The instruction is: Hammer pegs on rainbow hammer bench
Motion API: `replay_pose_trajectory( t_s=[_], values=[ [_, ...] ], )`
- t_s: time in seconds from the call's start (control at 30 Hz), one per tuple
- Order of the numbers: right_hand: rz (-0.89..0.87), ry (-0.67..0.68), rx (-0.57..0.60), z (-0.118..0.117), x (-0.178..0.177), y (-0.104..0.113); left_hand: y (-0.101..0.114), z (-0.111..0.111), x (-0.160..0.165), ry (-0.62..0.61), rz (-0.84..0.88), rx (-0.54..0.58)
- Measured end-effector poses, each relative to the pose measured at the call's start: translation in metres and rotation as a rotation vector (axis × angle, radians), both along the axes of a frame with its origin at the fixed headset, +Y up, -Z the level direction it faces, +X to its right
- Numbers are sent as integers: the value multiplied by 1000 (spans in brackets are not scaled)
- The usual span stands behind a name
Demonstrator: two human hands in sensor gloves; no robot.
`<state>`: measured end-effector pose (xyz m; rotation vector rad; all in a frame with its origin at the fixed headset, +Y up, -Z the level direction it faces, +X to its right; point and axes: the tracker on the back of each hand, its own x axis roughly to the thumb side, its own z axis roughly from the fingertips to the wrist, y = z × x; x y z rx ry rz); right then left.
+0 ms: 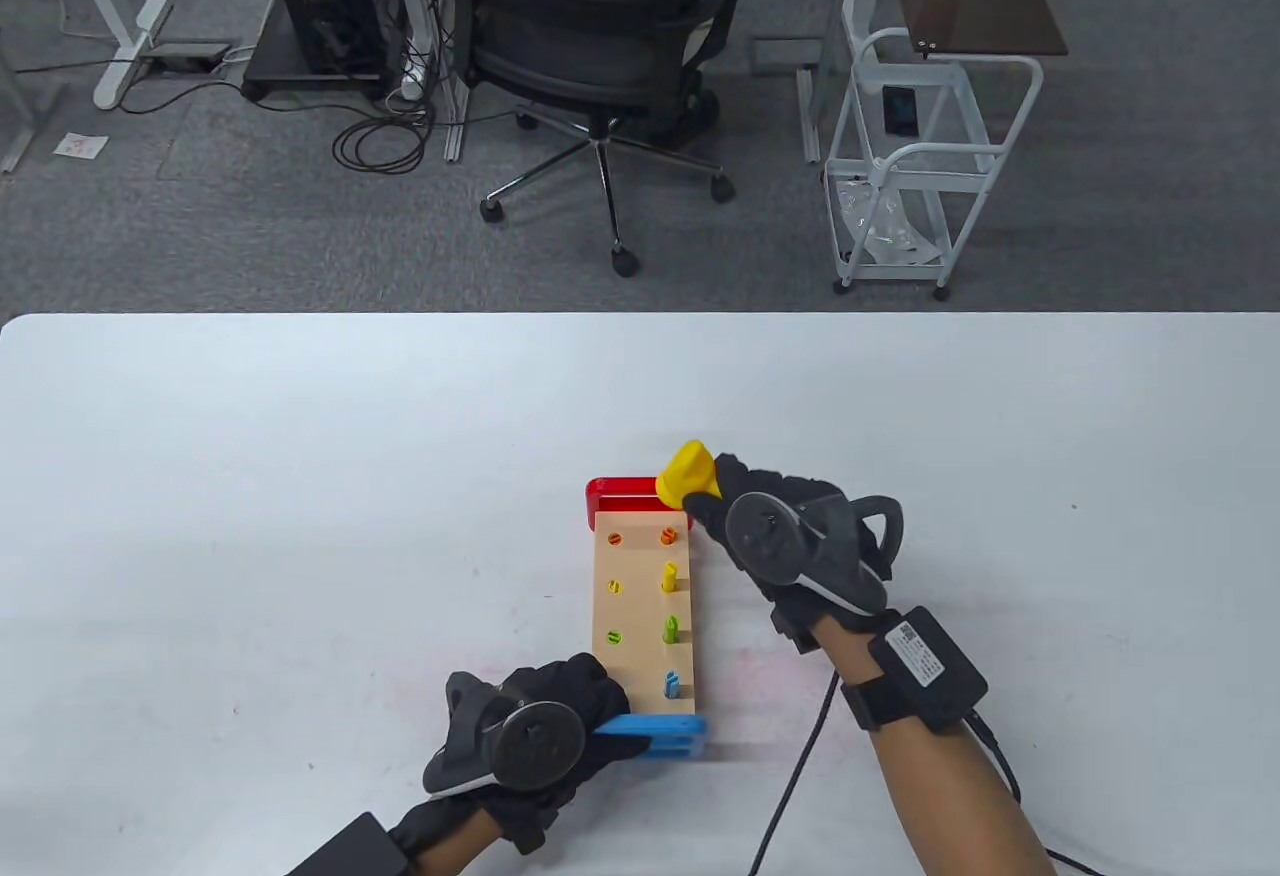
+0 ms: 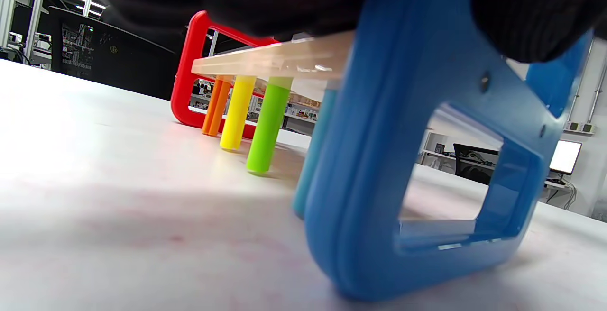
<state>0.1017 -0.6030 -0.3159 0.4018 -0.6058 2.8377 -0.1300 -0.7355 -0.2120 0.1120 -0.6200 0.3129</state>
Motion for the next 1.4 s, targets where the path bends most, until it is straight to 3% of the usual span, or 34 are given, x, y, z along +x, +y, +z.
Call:
replay_pose_trajectory(
  t_s=[0.1,0.17,0.23,0.3,0.37,0.4,0.43,0.47,0.5,0.57,0.67,0.73,0.8,0.87,0.97,1.0,1.03,1.07,1.13,1.23,1.37,1.4],
  values=[
    [-56,16,131,15,2,40,0,0,0,0,-1,0],
    [-62,24,176,19,0,42,0,0,0,0,-1,0],
    [-56,40,158,15,-4,23,0,0,0,1,-2,-1],
    [46,49,58,3,-12,-22,0,-1,0,-1,-5,-8],
    [256,52,-195,-16,-25,-94,0,-1,0,-5,-2,-15],
    [349,-53,-175,-12,-16,-102,-1,-2,0,-8,0,-19],
    [126,104,-218,-22,-18,-105,-1,-2,0,-7,4,-22],
    [149,46,-278,-17,-15,-96,-1,-1,0,-6,2,-22],
    [151,52,-127,-16,-11,-78,-1,-2,0,-6,1,-22],
    [107,39,-89,-13,-5,-46,-1,-2,0,-7,1,-22],
    [27,50,60,-1,-2,6,-1,-2,0,-6,-1,-21],
    [4,51,125,5,-3,23,-1,-2,0,-6,0,-22],
    [-19,59,156,8,-4,26,-1,-2,0,-6,-1,-22],
    [12,62,131,3,-8,4,-1,-2,0,-5,-2,-22],
    [317,79,-148,-20,-29,-87,-1,-2,0,-7,-3,-26],
    [508,-51,-141,-24,-20,-113,-1,-3,0,-13,-3,-34],
    [227,120,-157,-28,-25,-109,-1,-2,0,-12,6,-35],
    [206,75,-286,-22,-21,-104,-1,-2,0,-7,3,-34],
    [254,82,-139,-22,-19,-91,-1,-3,0,-8,1,-35],
    [141,63,-74,-16,-10,-41,-1,-3,0,-8,0,-35],
    [31,38,101,11,3,39,-2,-3,0,-9,2,-33],
    [8,37,126,16,4,50,-2,-3,0,-8,2,-33]
  ],
)
